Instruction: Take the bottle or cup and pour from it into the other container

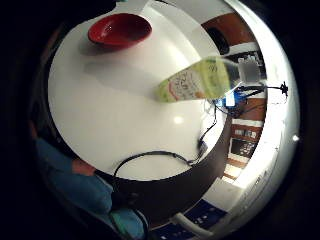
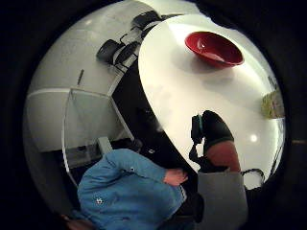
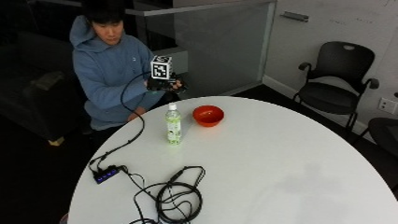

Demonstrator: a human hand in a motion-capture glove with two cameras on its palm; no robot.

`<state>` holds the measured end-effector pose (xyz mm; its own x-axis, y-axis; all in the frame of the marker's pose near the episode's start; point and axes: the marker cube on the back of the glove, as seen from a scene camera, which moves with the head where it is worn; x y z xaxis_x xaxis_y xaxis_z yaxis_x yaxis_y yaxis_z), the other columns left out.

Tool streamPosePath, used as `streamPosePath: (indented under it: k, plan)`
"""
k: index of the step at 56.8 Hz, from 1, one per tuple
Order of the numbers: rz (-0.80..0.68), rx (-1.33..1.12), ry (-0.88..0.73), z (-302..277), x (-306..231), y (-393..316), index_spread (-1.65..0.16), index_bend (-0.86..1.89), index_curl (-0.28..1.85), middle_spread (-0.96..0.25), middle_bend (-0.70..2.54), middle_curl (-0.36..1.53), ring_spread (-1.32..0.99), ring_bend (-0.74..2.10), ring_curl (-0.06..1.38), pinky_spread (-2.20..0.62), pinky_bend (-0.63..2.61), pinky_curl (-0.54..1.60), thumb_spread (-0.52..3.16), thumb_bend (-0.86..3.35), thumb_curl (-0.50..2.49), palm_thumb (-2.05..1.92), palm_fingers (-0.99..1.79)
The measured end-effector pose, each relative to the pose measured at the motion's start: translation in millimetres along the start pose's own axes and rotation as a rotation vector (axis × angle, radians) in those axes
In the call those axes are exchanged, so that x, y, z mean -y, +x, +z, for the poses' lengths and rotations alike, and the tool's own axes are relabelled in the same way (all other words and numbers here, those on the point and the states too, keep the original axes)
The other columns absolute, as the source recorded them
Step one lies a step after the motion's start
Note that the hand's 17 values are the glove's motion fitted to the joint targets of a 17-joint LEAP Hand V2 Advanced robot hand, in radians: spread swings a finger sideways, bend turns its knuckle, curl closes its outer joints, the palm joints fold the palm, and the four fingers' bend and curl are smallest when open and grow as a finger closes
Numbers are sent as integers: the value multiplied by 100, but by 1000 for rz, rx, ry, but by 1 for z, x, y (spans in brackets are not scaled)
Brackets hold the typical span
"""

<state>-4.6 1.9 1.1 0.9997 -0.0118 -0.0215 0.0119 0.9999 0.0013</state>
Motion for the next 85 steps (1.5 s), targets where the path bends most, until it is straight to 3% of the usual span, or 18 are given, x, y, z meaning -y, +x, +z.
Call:
streamPosePath:
  k: [9, 21, 46, 64, 85]
  plan:
    - [11, 8, -1, -9, -6, -5, -31, 19, 17, -1, 17, 10, 13, 28, 12, 16, 47, 15, 70, 35, 22, 67, 31]
    - [62, -34, 60, -14, -18, 7, -36, 17, 23, -1, 17, 16, 17, 30, 17, 20, 50, 19, 90, 25, 30, 73, 28]
    - [112, -18, 280, -54, -76, 71, -39, 16, 26, -2, 17, 22, 18, 38, 24, 21, 57, 24, 99, 7, 40, 81, 20]
    - [207, 35, 338, -100, -122, 135, -39, 15, 27, -2, 18, 25, 18, 41, 26, 22, 60, 26, 100, -1, 45, 85, 17]
    - [325, 131, 385, -107, -159, 214, -38, 15, 26, -2, 18, 27, 18, 45, 28, 22, 62, 27, 101, -2, 48, 84, 15]
